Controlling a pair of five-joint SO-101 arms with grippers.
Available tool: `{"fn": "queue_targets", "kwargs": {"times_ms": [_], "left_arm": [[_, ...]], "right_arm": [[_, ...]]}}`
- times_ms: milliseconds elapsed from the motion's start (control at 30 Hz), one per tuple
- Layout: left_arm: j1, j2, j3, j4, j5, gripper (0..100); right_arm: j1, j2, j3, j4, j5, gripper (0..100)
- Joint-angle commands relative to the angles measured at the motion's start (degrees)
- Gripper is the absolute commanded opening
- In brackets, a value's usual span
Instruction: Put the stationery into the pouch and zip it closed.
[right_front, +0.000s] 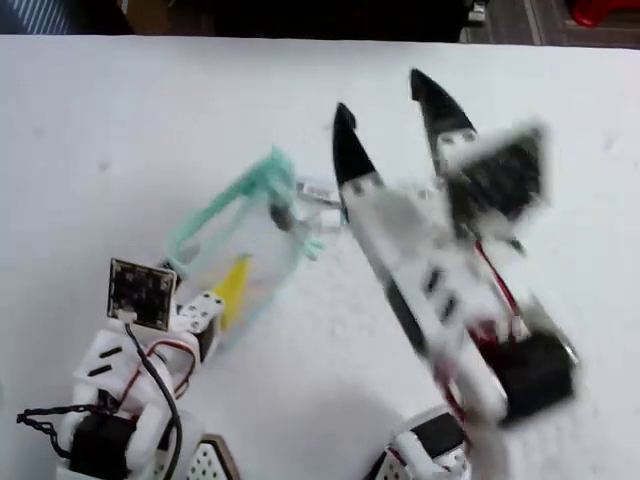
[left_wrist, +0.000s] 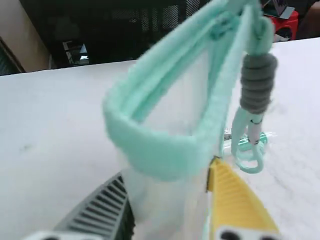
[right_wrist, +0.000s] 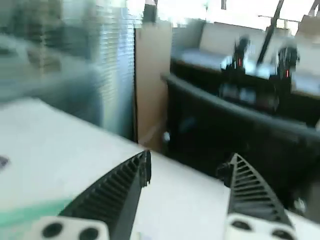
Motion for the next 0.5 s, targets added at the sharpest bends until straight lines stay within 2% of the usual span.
{"fn": "queue_targets", "kwargs": {"times_ms": [0,167,267,367,467], "left_arm": [[-5.8,0.0,-1.1,-3.5,0.4,13],[-12.1,0.0,-1.1,-4.6,5.8,8],[-14.9,0.0,-1.1,-5.1,8.2,8],[-15.0,0.0,-0.8,-5.9,8.2,8],[-15.0,0.0,-0.7,-5.9,8.2,8]], "right_arm": [[3.9,10.1,-1.9,0.6,2.1,19.6],[5.1,22.7,-1.9,0.3,2.4,9.8],[3.1,29.7,-2.0,0.3,8.8,11.1],[-0.4,36.3,-2.0,0.2,17.6,15.2],[-2.9,43.0,-4.2,0.2,22.4,18.6]]}}
